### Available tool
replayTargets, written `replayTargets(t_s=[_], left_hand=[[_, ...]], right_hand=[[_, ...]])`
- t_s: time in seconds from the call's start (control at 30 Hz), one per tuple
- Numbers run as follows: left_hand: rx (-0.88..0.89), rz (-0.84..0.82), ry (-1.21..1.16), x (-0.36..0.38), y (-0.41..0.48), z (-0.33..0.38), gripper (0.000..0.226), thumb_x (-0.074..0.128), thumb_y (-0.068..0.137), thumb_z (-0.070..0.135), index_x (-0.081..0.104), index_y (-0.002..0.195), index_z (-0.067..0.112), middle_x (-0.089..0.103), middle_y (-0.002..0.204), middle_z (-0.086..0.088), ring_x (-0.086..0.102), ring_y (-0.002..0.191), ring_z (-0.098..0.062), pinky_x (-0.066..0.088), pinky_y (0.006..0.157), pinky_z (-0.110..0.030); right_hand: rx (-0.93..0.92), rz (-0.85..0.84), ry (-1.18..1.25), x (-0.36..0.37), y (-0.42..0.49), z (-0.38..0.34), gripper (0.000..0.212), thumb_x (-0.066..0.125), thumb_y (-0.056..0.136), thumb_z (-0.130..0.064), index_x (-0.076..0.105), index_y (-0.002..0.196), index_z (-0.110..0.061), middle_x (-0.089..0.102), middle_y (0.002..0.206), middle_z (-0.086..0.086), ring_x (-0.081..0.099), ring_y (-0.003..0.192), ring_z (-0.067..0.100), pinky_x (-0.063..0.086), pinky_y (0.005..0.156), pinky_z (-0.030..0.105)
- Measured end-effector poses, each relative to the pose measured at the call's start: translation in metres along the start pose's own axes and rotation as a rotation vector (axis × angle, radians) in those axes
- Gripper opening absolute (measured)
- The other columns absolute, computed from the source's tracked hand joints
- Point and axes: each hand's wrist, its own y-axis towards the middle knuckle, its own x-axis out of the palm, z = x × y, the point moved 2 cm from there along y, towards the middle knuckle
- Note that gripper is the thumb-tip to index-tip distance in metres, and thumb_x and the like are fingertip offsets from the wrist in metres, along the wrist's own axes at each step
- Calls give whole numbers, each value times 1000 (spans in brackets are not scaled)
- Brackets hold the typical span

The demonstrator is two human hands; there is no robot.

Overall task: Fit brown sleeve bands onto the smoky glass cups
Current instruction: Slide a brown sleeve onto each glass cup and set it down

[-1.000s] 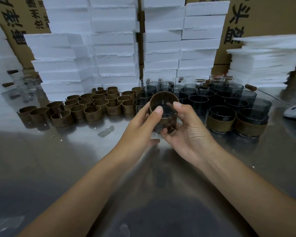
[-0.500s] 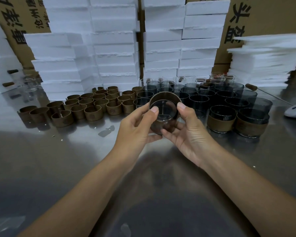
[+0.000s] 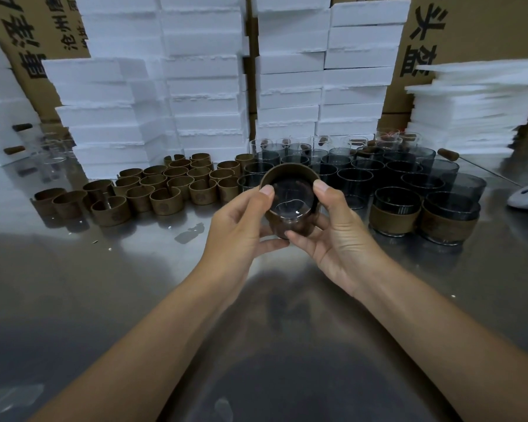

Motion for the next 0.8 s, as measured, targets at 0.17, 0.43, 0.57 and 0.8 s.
replayTargets(t_s=[0.17,0.43,0.57,0.8], left_hand=[[-43,19,-77,-9,6,-4,40,66,84,30,62,120,12,73,105,-6,71,95,-22,57,74,-32],[-133,-163,-154,-22,10,-4,64,81,69,44,64,116,4,69,114,-16,67,104,-27,52,94,-36],[-120,-185,-172,-25,12,-4,80,88,53,49,63,114,3,71,110,-14,67,104,-26,52,93,-31],[-96,-195,-223,-25,12,-3,69,90,45,47,73,102,11,71,106,-15,70,96,-22,55,77,-23]], right_hand=[[42,-34,39,2,1,4,39,70,63,-46,74,87,-15,76,89,6,73,83,17,57,64,23],[1,-121,-167,-2,-2,3,47,60,70,-57,74,96,-20,76,93,-1,71,92,11,57,80,24],[-6,-86,-214,-3,-2,3,47,58,72,-56,71,100,-20,74,86,-6,70,90,8,56,81,28],[72,-75,-88,-1,-3,4,31,56,72,-50,70,86,-26,71,76,-12,67,73,1,50,81,29]])
